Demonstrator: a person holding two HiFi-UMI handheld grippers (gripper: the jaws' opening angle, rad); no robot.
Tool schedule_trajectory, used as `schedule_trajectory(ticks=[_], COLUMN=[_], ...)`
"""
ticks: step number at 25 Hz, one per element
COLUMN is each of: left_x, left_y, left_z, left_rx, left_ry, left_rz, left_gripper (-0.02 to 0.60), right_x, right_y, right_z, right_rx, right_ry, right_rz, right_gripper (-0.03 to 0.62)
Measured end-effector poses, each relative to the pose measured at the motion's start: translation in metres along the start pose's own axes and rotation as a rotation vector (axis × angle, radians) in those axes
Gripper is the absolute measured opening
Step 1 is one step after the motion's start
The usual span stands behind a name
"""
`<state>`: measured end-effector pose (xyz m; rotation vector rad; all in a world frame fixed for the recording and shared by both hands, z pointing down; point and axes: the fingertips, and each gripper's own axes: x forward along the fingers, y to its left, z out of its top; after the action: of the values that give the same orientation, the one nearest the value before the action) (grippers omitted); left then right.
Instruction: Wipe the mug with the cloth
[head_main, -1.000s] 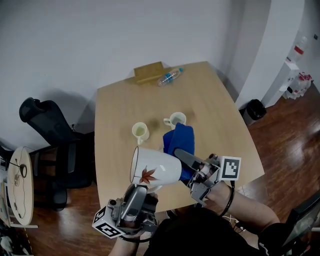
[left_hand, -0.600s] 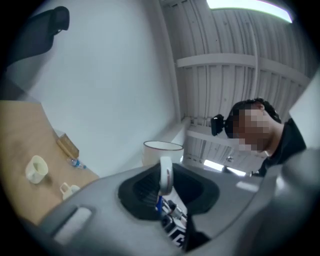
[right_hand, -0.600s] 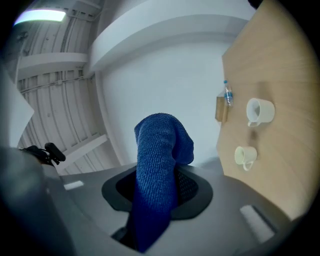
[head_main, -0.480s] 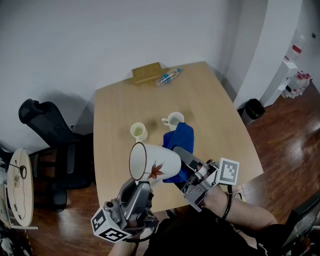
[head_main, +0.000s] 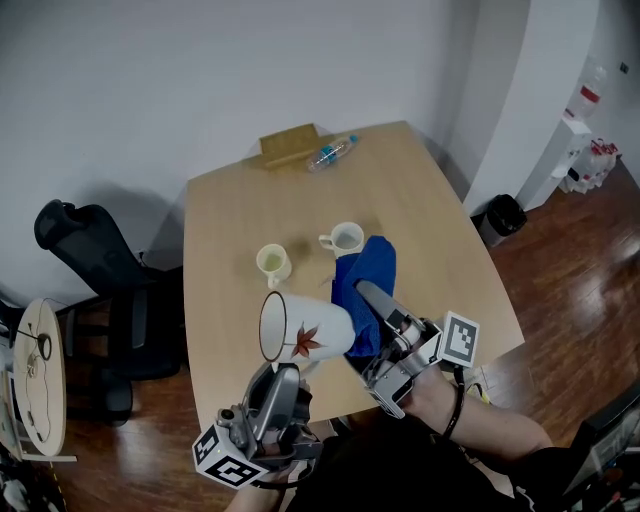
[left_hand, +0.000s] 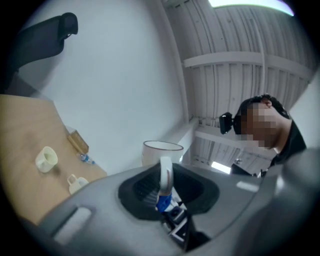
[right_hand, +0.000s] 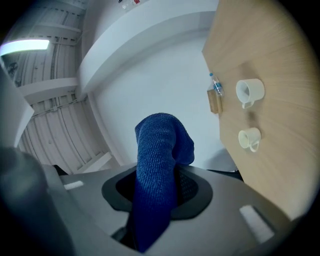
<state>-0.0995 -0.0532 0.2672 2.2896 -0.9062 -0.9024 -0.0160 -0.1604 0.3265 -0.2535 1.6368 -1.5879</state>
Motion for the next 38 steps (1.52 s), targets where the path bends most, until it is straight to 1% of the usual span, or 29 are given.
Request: schedule_trajectory(ticks=[2, 5, 7, 8, 10, 12, 13, 15, 16, 17, 18, 19, 21, 22, 23, 24, 25, 26, 29, 31, 33, 35, 38], left_x=[0.004, 0.006, 0.000, -0.003, -0.008, -0.013, -0.016, -0.020, -0.021, -0.024, -0.027, -0.031, -0.041, -0.048, -0.055, -0.065, -0.076, -0.088, -0.121, -0.135, -0.145, -0.153, -0.165], left_y=[0.000, 0.010, 0.019, 0.023, 0.026, 0.028, 0.029, 0.035, 0.040, 0.046, 0.055, 0.064, 0.087, 0.100, 0.114, 0.130, 0.148, 0.167, 0.216, 0.239, 0.254, 0.264, 0.275], left_z=[0.000, 0.004, 0.005, 0.004, -0.001, -0.004, -0.006, -0.009, -0.012, -0.014, -0.017, -0.020, -0.026, -0.031, -0.036, -0.043, -0.052, -0.061, -0.088, -0.103, -0.118, -0.131, -0.146], left_rx=[0.014, 0.038, 0.044, 0.038, 0.020, 0.018, 0.032, 0.095, 0.146, 0.207, 0.275, 0.345, 0.463, 0.502, 0.522, 0.527, 0.525, 0.521, 0.519, 0.529, 0.539, 0.536, 0.517], left_ry=[-0.008, -0.020, -0.025, -0.023, -0.014, 0.002, 0.015, 0.054, 0.082, 0.113, 0.146, 0.177, 0.230, 0.252, 0.274, 0.292, 0.309, 0.323, 0.373, 0.409, 0.443, 0.462, 0.477], left_rz=[0.008, 0.048, 0.079, 0.090, 0.103, 0.118, 0.130, 0.175, 0.209, 0.252, 0.302, 0.354, 0.447, 0.486, 0.522, 0.556, 0.591, 0.627, 0.747, 0.803, 0.831, 0.847, 0.871], left_gripper=[0.066, 0.066, 0.067, 0.066, 0.066, 0.066, 0.066, 0.066, 0.066, 0.066, 0.066, 0.066, 0.067, 0.067, 0.066, 0.067, 0.067, 0.067, 0.067, 0.067, 0.067, 0.067, 0.067], right_x=[-0.002, -0.010, -0.014, -0.016, -0.020, -0.024, -0.025, -0.026, -0.027, -0.028, -0.029, -0.031, -0.039, -0.046, -0.055, -0.066, -0.078, -0.091, -0.131, -0.152, -0.171, -0.185, -0.196], right_y=[-0.015, -0.030, -0.030, -0.027, -0.020, -0.014, -0.013, -0.011, -0.011, -0.013, -0.016, -0.021, -0.042, -0.058, -0.077, -0.097, -0.118, -0.140, -0.200, -0.232, -0.257, -0.274, -0.286], right_z=[-0.011, -0.033, -0.046, -0.047, -0.037, -0.019, -0.011, 0.003, 0.008, 0.013, 0.018, 0.023, 0.036, 0.044, 0.051, 0.058, 0.065, 0.070, 0.079, 0.081, 0.082, 0.086, 0.095], right_rx=[0.049, 0.099, 0.117, 0.122, 0.118, 0.099, 0.080, 0.000, -0.071, -0.171, -0.305, -0.477, -0.864, -1.035, -1.169, -1.256, -1.294, -1.293, -1.220, -1.191, -1.144, -1.108, -1.139], right_ry=[0.012, 0.069, 0.103, 0.103, 0.072, 0.027, 0.012, 0.009, 0.025, 0.053, 0.095, 0.147, 0.275, 0.347, 0.419, 0.485, 0.540, 0.584, 0.698, 0.770, 0.817, 0.834, 0.843], right_rz=[-0.035, -0.075, -0.076, -0.069, -0.044, -0.022, -0.021, -0.047, -0.075, -0.116, -0.175, -0.253, -0.450, -0.550, -0.646, -0.734, -0.814, -0.888, -1.083, -1.189, -1.275, -1.352, -1.428], right_gripper=[0.130, 0.130, 0.130, 0.129, 0.130, 0.130, 0.130, 0.130, 0.130, 0.129, 0.130, 0.130, 0.130, 0.130, 0.132, 0.132, 0.133, 0.133, 0.133, 0.133, 0.135, 0.137, 0.138])
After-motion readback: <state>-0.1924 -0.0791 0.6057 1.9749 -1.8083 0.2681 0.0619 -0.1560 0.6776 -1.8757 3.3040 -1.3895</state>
